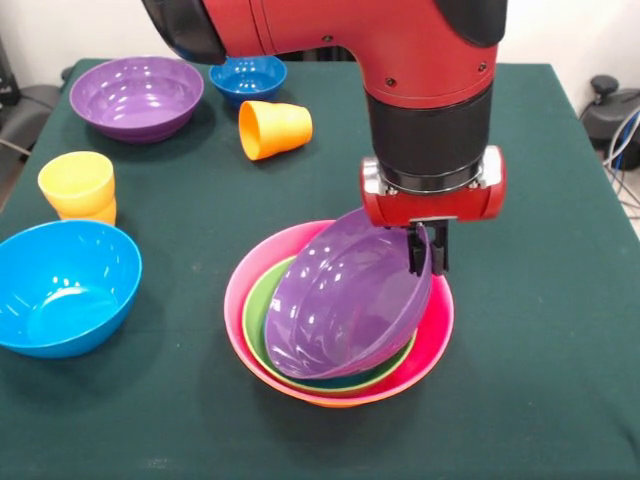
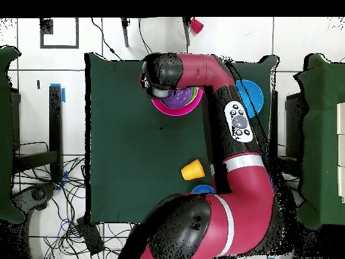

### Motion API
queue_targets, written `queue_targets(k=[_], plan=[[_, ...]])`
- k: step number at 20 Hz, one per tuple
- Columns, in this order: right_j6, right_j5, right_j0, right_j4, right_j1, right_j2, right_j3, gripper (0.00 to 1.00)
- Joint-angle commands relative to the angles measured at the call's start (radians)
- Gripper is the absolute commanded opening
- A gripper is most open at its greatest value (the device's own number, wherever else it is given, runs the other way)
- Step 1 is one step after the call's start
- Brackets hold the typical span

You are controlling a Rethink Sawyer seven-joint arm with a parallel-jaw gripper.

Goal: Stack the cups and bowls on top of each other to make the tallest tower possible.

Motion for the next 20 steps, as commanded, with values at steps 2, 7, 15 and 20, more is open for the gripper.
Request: queue_targets(k=[2,7,15,20], plan=[[-0.193,0.140,-0.034,-0.074,0.076,-0.062,-0.065,0.00],[-0.257,0.169,-0.048,-0.060,0.159,-0.017,-0.171,0.00],[-0.270,0.133,-0.066,-0.021,0.149,0.030,-0.116,0.00],[-0.300,0.154,-0.060,-0.037,0.154,0.025,-0.141,1.00]])
